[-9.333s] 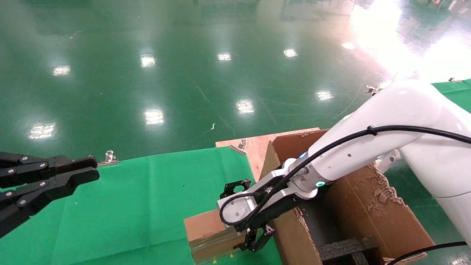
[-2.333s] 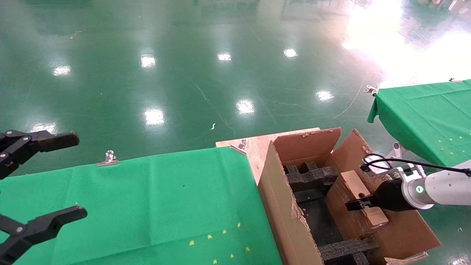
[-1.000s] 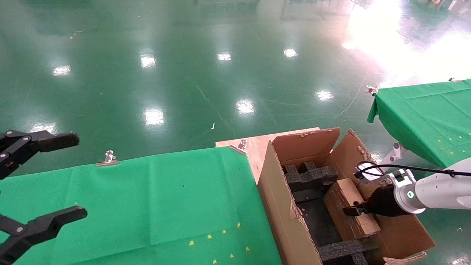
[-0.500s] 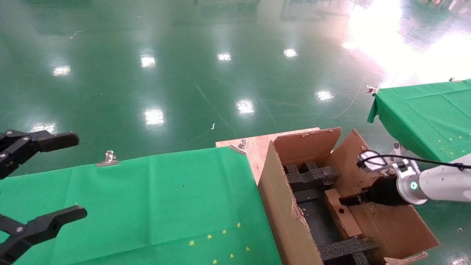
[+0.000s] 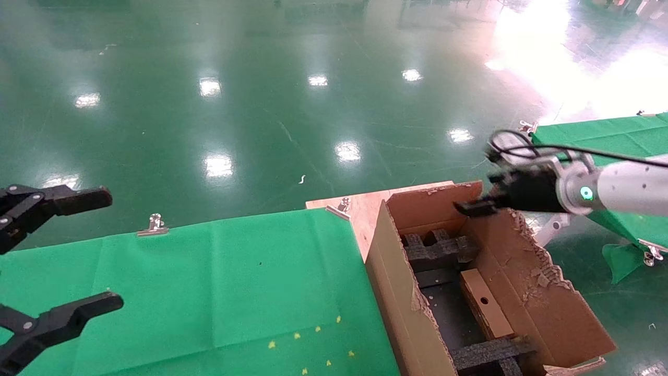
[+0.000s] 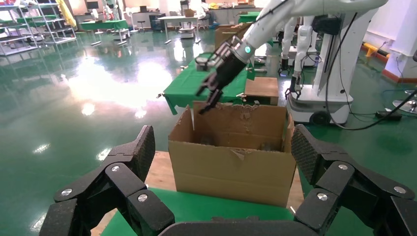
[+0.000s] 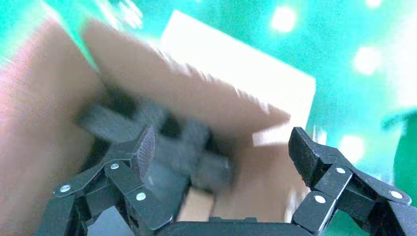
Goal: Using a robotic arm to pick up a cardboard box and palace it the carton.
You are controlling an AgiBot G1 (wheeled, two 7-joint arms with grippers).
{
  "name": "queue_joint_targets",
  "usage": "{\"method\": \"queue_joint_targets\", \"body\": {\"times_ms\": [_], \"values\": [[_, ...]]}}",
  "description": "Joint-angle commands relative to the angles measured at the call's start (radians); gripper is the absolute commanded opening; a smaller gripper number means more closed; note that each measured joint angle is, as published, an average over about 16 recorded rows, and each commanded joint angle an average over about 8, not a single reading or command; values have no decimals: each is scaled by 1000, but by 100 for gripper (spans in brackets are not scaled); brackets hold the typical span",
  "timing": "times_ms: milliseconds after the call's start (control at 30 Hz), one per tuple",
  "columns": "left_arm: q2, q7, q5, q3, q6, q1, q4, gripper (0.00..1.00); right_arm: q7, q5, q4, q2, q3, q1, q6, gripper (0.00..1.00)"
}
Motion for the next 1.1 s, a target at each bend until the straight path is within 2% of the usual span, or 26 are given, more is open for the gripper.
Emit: {"method": "queue_joint_targets", "body": {"times_ms": [33, 200, 300, 433, 733, 1100], "values": [[0, 0, 0, 0, 0, 0, 0, 100, -43, 8, 59, 14, 18, 22, 7, 100], [0, 0, 0, 0, 0, 0, 0, 100, -168, 129, 141, 38, 79, 30, -53, 100], [0, 0, 0, 0, 0, 0, 0, 100, -207, 187, 163, 46, 105, 31, -82, 100], [0, 0, 0, 0, 0, 0, 0, 100, -218, 214, 172, 50, 118, 31, -96, 100], [0, 0, 0, 0, 0, 0, 0, 100, -208, 191, 162, 43, 122, 16, -95, 100], [0, 0, 0, 0, 0, 0, 0, 100, -260, 245, 203, 20, 296, -93, -204, 100]]}}
